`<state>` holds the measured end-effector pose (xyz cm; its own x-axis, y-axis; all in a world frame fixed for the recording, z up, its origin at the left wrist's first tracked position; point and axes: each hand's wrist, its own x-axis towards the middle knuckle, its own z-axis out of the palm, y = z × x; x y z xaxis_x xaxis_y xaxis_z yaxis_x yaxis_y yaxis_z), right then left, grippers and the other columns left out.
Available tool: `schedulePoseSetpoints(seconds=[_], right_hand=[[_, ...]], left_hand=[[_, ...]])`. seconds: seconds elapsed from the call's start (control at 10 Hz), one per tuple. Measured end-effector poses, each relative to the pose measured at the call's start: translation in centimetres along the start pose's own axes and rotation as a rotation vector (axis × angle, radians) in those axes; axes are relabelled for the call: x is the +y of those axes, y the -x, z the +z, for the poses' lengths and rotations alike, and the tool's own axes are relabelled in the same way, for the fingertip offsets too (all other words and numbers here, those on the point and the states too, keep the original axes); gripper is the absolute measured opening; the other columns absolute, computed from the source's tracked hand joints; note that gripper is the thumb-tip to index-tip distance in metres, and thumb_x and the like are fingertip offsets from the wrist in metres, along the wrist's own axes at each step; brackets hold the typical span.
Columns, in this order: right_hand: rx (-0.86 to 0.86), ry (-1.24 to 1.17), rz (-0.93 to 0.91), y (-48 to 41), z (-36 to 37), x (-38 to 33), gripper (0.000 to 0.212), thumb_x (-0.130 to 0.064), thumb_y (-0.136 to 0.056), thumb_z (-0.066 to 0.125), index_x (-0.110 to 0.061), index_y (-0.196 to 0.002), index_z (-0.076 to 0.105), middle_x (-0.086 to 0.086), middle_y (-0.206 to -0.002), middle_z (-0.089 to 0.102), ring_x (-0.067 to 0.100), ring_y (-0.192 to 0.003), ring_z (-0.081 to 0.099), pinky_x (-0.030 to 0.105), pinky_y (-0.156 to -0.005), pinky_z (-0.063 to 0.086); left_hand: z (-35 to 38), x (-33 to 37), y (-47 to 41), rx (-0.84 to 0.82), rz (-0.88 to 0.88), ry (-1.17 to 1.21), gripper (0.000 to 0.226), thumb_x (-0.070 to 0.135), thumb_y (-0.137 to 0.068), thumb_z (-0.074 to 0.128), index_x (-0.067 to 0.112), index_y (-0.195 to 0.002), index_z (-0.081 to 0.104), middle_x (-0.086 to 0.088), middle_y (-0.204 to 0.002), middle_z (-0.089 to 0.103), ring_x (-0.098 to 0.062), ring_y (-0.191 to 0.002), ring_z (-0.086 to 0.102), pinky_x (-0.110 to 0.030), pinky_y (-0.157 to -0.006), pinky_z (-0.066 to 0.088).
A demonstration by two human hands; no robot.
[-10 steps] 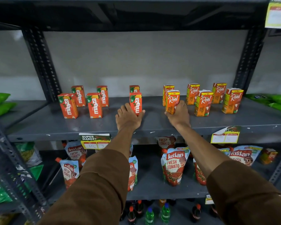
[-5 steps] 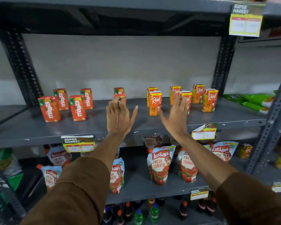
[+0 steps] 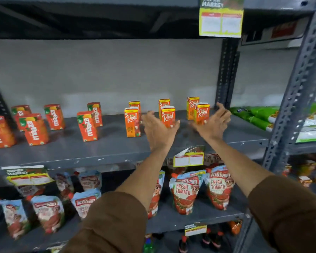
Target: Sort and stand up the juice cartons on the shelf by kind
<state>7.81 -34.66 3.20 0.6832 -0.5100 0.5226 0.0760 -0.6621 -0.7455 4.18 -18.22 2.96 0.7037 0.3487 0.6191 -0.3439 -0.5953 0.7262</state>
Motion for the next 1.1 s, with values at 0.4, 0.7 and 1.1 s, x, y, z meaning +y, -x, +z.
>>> schedulePoseSetpoints(seconds=[0.4,0.7,1.1], right_hand=[[-0.283,-0.065,-0.02,-1.2,0.7,3.1,0.057,-0.029,-0.071,0.087,-0.007,-0.114,0.057,0.014,-0.118,0.069,0.033,-0.111,0.066,0.051,-0.097,0.051],[-0.29,0.015,-0.046,-0.9,1.0,2.9,0.059,-0.04,-0.075,0.082,-0.011,-0.119,0.055,0.012,-0.122,0.068,0.034,-0.111,0.066,0.054,-0.097,0.05],[-0.343,0.08,-0.027,-0.3,0.0,2.2,0.109,-0.047,-0.071,0.083,-0.005,-0.151,0.021,0.022,-0.151,0.04,0.041,-0.139,0.041,0.056,-0.113,0.035]], left_hand=[[3.6,-1.7,-0.4,-0.22,-0.057,-0.422,0.08,0.05,-0.077,0.072,0.006,-0.132,0.033,-0.015,-0.132,0.046,-0.032,-0.123,0.044,-0.046,-0.1,0.04],[4.2,-1.7,-0.2,-0.26,-0.047,-0.564,0.087,0.067,-0.08,0.057,0.014,-0.14,0.024,-0.013,-0.141,0.042,-0.032,-0.129,0.039,-0.045,-0.103,0.036],[3.1,-1.1,1.0,-0.042,-0.01,-0.453,0.085,0.069,-0.077,0.057,0.01,-0.134,0.032,-0.012,-0.134,0.044,-0.028,-0.124,0.044,-0.04,-0.098,0.044]])
